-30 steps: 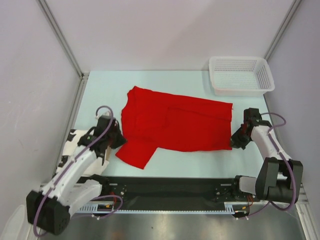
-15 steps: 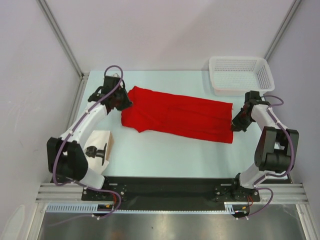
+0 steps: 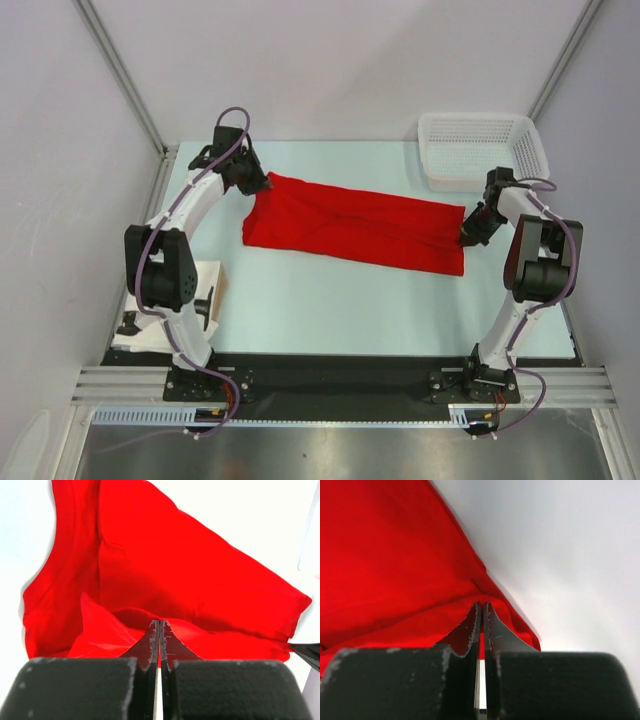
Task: Fold and stack the t-shirts
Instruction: Fold the tshirt
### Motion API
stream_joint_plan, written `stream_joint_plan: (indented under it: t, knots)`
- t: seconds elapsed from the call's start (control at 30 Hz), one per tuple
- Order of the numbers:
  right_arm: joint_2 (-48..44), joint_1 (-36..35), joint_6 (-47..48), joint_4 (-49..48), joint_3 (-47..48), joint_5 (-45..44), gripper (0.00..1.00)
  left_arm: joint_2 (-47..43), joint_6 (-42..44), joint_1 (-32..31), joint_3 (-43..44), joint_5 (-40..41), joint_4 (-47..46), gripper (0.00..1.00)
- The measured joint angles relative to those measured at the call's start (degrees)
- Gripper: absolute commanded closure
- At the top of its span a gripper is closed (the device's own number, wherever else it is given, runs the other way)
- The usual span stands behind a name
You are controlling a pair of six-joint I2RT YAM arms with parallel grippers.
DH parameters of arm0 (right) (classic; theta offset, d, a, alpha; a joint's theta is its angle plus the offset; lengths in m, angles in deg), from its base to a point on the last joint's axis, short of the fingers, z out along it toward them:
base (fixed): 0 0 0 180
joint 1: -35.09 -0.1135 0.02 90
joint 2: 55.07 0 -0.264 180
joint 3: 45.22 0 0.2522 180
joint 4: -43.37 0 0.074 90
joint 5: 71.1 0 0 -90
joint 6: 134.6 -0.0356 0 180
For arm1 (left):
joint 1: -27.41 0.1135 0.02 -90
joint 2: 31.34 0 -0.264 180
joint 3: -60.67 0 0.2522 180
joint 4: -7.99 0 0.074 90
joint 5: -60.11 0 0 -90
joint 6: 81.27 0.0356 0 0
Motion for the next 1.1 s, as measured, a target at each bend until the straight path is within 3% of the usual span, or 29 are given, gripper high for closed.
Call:
stream_joint_plan:
  t: [0.37,1.1]
  knots:
    - [5.81,0.02,0.24,0.87,6.16,1.18,0.95,2.73,-0.02,1.07,0.76,-1.22,-0.33,1.0]
    - [7.34,1.27,0.63,2.97,7.19,0.96,1.0,11.02,-0.37,1.07,8.92,-1.31,-0.63,1.0]
